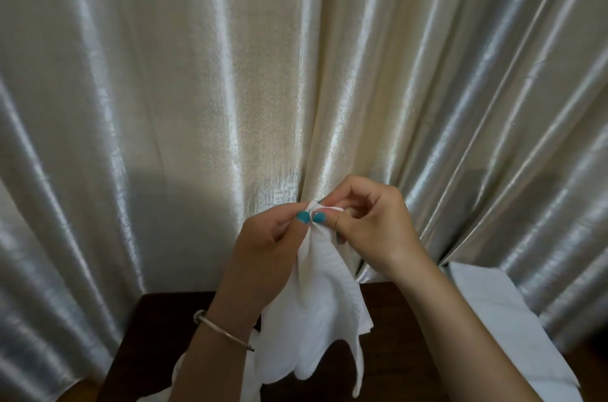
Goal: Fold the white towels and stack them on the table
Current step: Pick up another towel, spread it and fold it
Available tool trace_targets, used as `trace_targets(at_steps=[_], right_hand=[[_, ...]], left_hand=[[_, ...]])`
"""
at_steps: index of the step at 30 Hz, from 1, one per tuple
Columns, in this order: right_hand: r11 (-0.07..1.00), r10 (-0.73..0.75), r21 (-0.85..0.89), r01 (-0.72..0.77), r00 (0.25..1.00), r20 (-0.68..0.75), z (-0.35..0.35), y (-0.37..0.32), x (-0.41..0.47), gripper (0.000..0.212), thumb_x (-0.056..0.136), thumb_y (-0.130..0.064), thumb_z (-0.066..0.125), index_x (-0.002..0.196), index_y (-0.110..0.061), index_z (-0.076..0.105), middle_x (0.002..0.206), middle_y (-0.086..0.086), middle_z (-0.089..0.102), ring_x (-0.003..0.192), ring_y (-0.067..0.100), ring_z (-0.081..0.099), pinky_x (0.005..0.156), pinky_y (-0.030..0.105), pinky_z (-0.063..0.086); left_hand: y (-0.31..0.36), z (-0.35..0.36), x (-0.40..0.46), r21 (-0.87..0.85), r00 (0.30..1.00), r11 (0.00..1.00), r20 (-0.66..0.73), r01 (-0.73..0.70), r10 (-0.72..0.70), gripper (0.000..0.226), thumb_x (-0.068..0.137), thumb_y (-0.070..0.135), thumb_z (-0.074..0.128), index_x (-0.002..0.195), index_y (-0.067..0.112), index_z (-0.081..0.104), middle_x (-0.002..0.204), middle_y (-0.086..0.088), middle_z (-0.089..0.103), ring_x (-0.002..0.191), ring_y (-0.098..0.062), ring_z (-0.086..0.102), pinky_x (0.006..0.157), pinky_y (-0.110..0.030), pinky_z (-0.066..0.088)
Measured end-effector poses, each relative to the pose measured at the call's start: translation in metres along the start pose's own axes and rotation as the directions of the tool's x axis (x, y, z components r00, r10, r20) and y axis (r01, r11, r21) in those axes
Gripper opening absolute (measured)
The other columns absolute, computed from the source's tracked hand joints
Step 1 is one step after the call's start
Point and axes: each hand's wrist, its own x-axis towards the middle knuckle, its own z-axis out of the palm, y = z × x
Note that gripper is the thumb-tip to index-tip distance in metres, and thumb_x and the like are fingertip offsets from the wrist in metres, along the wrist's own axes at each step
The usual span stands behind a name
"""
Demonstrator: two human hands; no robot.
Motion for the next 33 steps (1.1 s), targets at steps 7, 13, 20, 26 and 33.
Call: trace_targets(at_steps=[7,13,20,26,33], right_hand=[[0.998,0.067,0.010,-0.066,0.995,-0.074,0.008,-0.020,0.004,0.032,0.071,-0.008,0.083,0.074,-0.020,0.054,0.060,0.015,0.067,0.042,0.015,0.056,0.047,0.020,0.044],[0.980,0.188,0.080,-0.181,0.977,-0.097,0.023,-0.029,0.008,0.037,0.063,-0.021,0.088,0.068,-0.013,0.052,0.043,-0.001,0.052,0.030,0.007,0.040,0.037,0.020,0.036],[0.981,0.161,0.078,-0.177,0.972,0.173,0.018,-0.029,0.005,0.016,0.081,-0.016,0.074,0.072,-0.008,0.064,0.044,0.003,0.055,0.037,0.008,0.049,0.041,0.018,0.040],[0.951,0.235,-0.275,-0.140,0.906,0.352,0.029,-0.014,-0.012,0.021,0.074,-0.033,0.079,0.089,-0.018,0.074,0.086,0.006,0.074,0.067,0.022,0.069,0.048,0.027,0.050],[0.931,0.293,-0.324,-0.170,0.876,0.382,0.019,-0.012,-0.014,0.026,0.074,-0.040,0.079,0.092,-0.022,0.075,0.090,-0.001,0.076,0.075,0.013,0.070,0.056,0.032,0.053]], left_hand=[[0.006,-0.006,-0.004,-0.178,0.996,0.980,0.012,0.084,-0.083,0.022,0.086,0.022,0.059,0.100,0.024,0.075,0.096,-0.010,0.076,0.096,-0.030,0.071,0.086,-0.042,0.054],[0.022,-0.009,-0.012,-0.213,0.985,0.977,-0.171,-0.008,-0.029,0.028,0.059,0.036,0.077,0.080,0.018,0.074,0.074,-0.005,0.077,0.071,-0.016,0.074,0.069,-0.030,0.055],[0.024,-0.043,-0.005,-0.362,0.991,0.927,-0.045,0.097,-0.122,0.023,0.066,0.020,0.072,0.083,0.006,0.075,0.079,-0.019,0.075,0.065,-0.022,0.071,0.059,-0.026,0.057],[0.032,-0.049,0.021,-0.185,0.965,0.983,-0.256,0.014,-0.062,0.009,0.078,0.020,0.075,0.069,0.019,0.073,0.072,0.001,0.075,0.072,-0.013,0.068,0.076,-0.030,0.052],[0.051,-0.069,0.080,-0.055,0.878,0.979,-0.455,-0.194,0.148,0.006,0.086,0.016,0.069,0.080,0.017,0.072,0.075,0.009,0.068,0.063,0.006,0.061,0.071,-0.016,0.048]])
